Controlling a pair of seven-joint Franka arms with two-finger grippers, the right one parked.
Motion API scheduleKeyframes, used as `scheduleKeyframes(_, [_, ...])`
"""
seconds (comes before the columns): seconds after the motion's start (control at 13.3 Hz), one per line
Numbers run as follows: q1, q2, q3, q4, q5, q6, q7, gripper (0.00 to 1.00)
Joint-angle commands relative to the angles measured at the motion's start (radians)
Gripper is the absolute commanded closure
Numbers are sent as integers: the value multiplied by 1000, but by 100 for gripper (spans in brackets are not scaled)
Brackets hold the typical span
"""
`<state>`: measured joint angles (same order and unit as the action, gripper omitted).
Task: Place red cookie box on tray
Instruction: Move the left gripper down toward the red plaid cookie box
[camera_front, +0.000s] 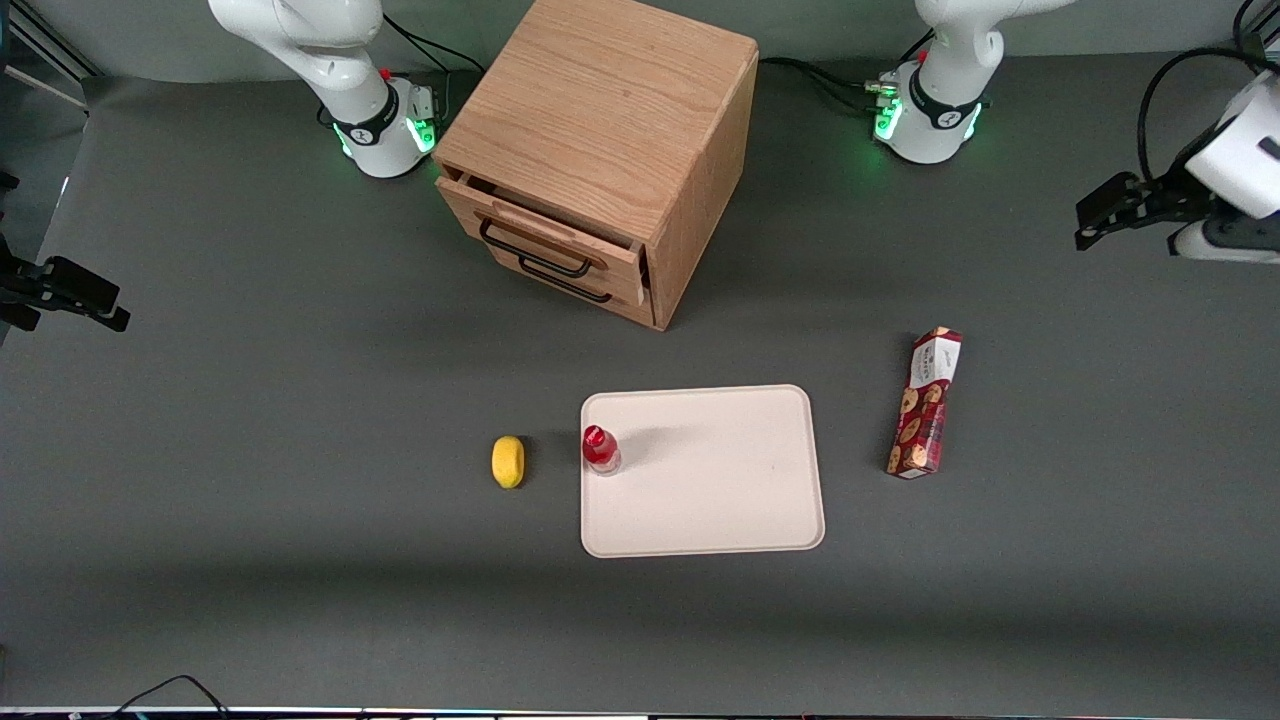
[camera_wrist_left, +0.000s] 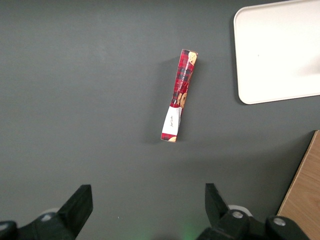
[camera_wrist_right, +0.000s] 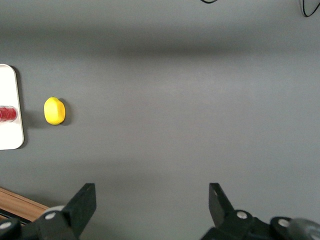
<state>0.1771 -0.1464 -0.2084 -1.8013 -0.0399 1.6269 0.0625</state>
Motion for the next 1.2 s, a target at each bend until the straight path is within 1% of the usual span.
scheduleKeyframes(0.0, [-14, 59, -6, -36, -3, 82, 17, 0])
scheduleKeyframes(0.22, [-51, 166, -6, -41, 9, 178, 16, 0])
scheduleKeyframes(0.3, [-57, 198, -6, -41, 35, 212, 14, 0])
scheduleKeyframes(0.38, [-82, 256, -6, -41, 69, 258, 10, 0])
scheduleKeyframes(0.53, [-91, 316, -6, -52, 75, 319, 3, 0])
scheduleKeyframes(0.82, [-119, 373, -6, -165, 75, 522, 2, 0])
scheduleKeyframes(0.9, [-122, 393, -6, -171, 81, 549, 8, 0])
scheduleKeyframes(1.05, [-136, 442, -5, -173, 142, 596, 11, 0])
scheduleKeyframes(1.12, [-137, 462, -5, -181, 150, 623, 11, 0])
